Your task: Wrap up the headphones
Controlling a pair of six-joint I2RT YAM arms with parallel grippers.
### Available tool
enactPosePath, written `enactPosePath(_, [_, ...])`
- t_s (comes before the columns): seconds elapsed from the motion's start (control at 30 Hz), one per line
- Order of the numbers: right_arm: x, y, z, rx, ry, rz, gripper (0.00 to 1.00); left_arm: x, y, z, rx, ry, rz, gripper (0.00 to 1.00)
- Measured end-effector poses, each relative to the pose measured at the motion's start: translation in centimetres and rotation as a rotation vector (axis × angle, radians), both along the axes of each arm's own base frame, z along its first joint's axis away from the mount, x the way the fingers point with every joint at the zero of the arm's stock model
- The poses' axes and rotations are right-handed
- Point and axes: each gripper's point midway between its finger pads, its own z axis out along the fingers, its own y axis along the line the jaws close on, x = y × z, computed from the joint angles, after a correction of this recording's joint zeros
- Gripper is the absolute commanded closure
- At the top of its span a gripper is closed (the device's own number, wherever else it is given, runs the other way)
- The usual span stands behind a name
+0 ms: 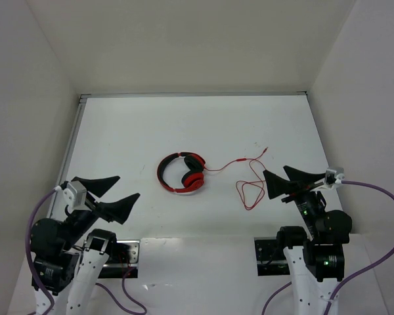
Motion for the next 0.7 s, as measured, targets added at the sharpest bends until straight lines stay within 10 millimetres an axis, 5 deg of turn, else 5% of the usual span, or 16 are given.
enactPosePath(0.47, [-0.1, 0.6, -0.2, 0.023, 0.023, 0.038, 0.00, 1.9, -0.2, -4.1, -0.007, 0.137, 0.014, 0.00])
enactPosePath(0.7, [4.5, 2.2, -2.4, 0.051, 0.221, 0.144, 0.00, 4.6, 2.2, -2.2, 0.017, 0.221, 0.189, 0.00])
